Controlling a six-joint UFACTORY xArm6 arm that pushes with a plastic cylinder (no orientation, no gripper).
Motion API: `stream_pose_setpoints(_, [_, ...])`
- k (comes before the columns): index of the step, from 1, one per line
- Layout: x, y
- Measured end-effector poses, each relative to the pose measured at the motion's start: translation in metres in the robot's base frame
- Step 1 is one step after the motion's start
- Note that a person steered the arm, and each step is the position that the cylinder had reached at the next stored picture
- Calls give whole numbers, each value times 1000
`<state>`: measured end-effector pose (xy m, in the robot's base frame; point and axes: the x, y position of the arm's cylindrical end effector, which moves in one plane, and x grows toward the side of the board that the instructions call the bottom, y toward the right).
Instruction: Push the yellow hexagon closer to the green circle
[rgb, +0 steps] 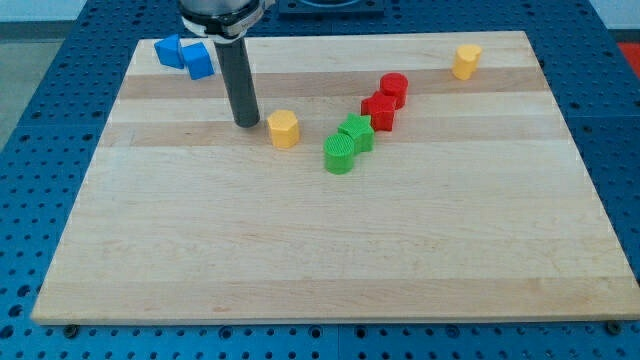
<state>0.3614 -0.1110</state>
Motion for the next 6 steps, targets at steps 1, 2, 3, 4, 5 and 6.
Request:
stream_pose_setpoints(1, [0,11])
stream_pose_setpoints(2, [5,19])
stream_pose_setpoints(3, [20,22])
stream_pose_setpoints(4, [36,23])
stream_pose_setpoints(5, [38,23])
stream_pose_setpoints(6, [38,23])
